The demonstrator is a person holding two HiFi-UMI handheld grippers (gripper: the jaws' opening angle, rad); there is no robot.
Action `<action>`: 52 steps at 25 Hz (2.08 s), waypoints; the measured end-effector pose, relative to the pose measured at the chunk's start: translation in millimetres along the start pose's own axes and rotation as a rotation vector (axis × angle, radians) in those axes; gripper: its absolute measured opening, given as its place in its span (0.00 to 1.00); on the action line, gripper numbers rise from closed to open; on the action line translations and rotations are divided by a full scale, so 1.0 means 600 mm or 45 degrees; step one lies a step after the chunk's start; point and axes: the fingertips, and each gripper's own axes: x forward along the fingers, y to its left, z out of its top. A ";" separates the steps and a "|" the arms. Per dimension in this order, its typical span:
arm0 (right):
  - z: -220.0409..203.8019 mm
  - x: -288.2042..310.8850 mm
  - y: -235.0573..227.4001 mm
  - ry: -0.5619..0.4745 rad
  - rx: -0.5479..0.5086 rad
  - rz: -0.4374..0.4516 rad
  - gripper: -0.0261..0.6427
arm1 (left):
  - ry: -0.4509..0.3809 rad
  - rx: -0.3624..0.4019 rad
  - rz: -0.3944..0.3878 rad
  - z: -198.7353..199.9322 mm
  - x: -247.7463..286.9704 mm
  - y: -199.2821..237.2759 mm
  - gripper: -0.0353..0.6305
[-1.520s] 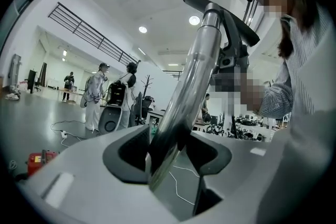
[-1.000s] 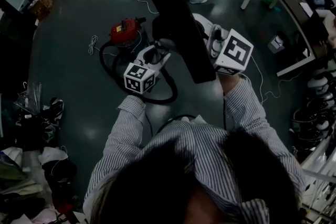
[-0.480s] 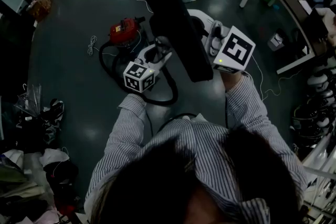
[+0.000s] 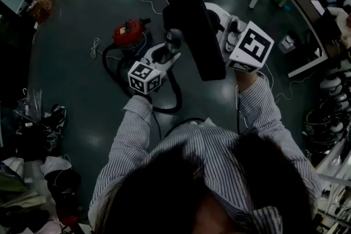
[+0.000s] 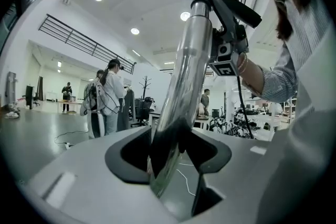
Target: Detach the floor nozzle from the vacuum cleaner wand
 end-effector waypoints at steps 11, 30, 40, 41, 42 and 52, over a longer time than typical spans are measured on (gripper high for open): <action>0.024 -0.021 -0.031 -0.079 0.097 -0.058 0.28 | -0.111 -0.028 -0.068 0.019 0.002 -0.030 0.36; 0.044 -0.021 -0.021 -0.136 0.153 -0.019 0.28 | -0.169 -0.033 -0.159 0.024 0.005 -0.067 0.34; 0.051 -0.029 -0.020 -0.109 0.149 0.087 0.29 | -0.209 -0.020 -0.192 0.023 -0.005 -0.079 0.34; 0.055 -0.031 -0.012 -0.118 0.143 0.156 0.29 | -0.208 -0.021 -0.236 0.024 -0.003 -0.087 0.34; 0.060 -0.034 -0.005 -0.129 0.143 0.219 0.29 | -0.207 -0.020 -0.277 0.025 -0.003 -0.094 0.34; 0.061 -0.036 -0.037 -0.110 0.105 -0.024 0.29 | -0.270 -0.004 -0.068 0.032 -0.004 -0.067 0.34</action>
